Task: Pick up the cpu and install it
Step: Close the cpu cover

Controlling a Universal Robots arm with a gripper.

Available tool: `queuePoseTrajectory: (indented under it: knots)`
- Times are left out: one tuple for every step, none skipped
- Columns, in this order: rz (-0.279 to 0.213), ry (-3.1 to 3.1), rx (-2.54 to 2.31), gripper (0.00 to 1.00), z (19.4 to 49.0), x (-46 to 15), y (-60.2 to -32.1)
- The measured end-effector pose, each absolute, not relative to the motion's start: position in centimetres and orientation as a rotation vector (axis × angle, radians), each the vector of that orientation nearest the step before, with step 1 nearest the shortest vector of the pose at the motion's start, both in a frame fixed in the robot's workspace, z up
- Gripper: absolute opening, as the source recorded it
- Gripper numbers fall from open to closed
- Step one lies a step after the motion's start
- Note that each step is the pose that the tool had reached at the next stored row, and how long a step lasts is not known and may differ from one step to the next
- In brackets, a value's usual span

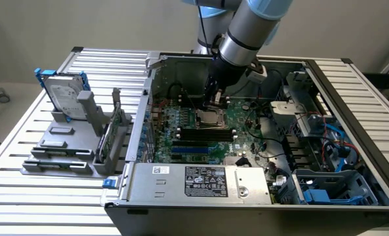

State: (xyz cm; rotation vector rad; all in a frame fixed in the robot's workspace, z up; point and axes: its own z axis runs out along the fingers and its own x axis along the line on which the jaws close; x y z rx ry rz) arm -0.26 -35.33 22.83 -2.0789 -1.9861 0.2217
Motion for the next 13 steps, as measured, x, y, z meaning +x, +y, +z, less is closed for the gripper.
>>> queuePoseTrajectory:
  knots:
    - [0.222, -1.986, -2.079, 0.11, 22.7, -0.3, -35.3]
    - [0.224, -1.985, -2.078, 0.11, 22.6, -0.5, -35.3]
    - [0.226, -1.984, -2.077, 0.11, 22.5, -0.6, -35.3]
    - [0.228, -1.983, -2.076, 0.11, 22.4, -0.8, -35.3]
    - [0.230, -1.982, -2.075, 0.11, 22.4, -0.9, -35.3]
    - [0.230, -1.981, -2.075, 0.11, 22.2, -1.0, -35.3]
    - [0.230, -1.981, -2.075, 0.11, 22.0, -1.0, -35.3]
    - [0.230, -1.981, -2.075, 0.11, 21.9, -1.0, -35.3]
    - [0.230, -1.982, -2.074, 0.11, 21.7, -1.0, -35.3]
    - [0.230, -1.982, -2.074, 0.11, 21.5, -1.0, -35.3]
    - [0.230, -1.981, -2.074, 0.11, 21.4, -1.0, -35.3]
    - [0.231, -1.981, -2.074, 0.11, 21.3, -1.1, -35.3]
    - [0.232, -1.980, -2.073, 0.11, 21.2, -1.1, -35.3]
